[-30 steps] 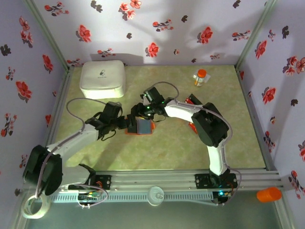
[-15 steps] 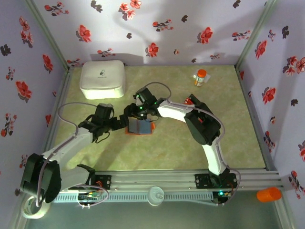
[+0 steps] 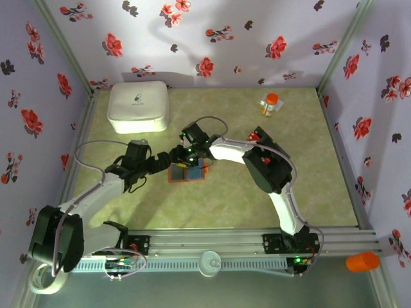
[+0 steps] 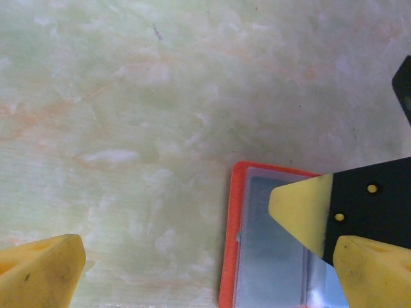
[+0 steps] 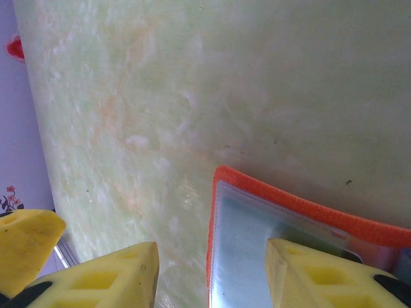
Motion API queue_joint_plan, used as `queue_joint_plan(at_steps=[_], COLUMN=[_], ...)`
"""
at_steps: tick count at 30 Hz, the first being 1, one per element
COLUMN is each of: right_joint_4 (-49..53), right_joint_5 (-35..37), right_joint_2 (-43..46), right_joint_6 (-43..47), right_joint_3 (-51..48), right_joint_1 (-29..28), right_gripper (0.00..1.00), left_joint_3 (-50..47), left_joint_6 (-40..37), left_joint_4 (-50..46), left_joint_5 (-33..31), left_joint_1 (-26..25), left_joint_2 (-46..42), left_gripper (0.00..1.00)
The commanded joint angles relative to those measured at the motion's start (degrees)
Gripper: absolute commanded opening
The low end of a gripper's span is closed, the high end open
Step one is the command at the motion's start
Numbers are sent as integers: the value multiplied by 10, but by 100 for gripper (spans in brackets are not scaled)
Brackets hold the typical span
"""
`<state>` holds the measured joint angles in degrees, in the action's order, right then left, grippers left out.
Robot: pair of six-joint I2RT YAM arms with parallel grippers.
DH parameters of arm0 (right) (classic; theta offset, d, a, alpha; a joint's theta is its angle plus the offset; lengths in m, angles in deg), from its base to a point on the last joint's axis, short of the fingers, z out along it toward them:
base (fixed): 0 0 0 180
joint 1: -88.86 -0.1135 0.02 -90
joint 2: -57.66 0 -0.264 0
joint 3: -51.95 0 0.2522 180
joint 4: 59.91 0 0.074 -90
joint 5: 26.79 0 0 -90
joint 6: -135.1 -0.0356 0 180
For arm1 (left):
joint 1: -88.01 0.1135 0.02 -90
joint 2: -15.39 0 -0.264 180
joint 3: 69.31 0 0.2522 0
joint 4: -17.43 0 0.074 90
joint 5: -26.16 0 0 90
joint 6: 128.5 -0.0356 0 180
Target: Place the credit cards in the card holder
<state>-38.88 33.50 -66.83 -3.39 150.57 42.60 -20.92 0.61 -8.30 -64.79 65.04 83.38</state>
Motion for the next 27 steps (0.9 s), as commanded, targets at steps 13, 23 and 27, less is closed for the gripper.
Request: queue_joint_plan(at_steps=[13, 23, 27], right_joint_4=[-20, -20, -20], right_joint_5=[-10, -8, -9], right_joint_2=[36, 53, 55], right_joint_6=[-3, -3, -3], right_joint_3=[-48, -54, -52], right_joint_1=[15, 29, 32], right_gripper=[42, 41, 41], left_joint_3=[-21, -16, -5], left_joint_6=[16, 20, 18], left_joint_4=[35, 53, 55], left_joint_5=[6, -2, -4], left_joint_1=[-16, -50, -61], left_joint_2=[40, 83, 102], left_gripper=[100, 100, 100])
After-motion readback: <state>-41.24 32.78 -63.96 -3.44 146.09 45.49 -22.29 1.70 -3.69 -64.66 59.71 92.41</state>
